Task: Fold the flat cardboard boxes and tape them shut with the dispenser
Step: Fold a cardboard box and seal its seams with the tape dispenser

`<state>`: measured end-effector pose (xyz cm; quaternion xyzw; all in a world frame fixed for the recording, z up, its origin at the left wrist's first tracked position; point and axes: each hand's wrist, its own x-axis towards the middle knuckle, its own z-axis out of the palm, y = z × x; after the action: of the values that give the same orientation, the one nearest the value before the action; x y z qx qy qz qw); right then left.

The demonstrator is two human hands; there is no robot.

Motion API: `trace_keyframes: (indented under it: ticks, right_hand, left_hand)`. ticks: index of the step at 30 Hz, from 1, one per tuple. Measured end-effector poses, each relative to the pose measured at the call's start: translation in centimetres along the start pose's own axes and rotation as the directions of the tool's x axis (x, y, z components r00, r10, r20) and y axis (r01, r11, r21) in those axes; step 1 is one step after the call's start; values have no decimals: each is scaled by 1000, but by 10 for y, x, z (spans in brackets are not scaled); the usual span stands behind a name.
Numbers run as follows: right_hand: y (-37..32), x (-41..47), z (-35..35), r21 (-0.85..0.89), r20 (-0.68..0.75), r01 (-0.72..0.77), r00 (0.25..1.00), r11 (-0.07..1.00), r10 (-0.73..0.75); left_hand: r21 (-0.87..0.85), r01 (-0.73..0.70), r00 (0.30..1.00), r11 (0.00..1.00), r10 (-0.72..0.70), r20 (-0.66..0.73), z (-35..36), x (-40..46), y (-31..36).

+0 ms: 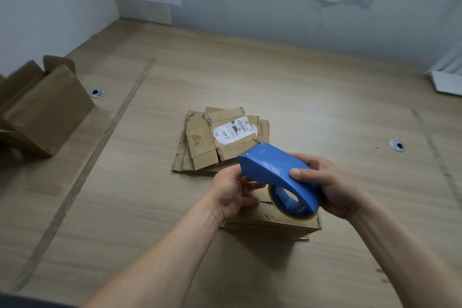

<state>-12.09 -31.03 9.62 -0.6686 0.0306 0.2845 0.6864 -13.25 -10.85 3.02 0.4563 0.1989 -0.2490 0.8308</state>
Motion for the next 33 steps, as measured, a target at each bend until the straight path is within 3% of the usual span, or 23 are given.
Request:
trace_keyframes:
  ticks: [7,18,23,33]
  right_hand:
    - [4,6,-5,-29,54,-13,998,999,15]
    - [5,15,-16,26,63,-28,998,999,27]
    - [5,20,-14,27,57,-35,998,999,33]
    - [2,23,-16,8,122,-32,992,999,30]
  left_hand:
    - [34,19,998,999,-16,-65,2,8,-1]
    - [21,-16,981,1000,12,192,-11,9,4]
    - [39,-34,994,999,29,104,-9,15,5]
    - [-15,-3,993,1000,5,120,-13,14,6]
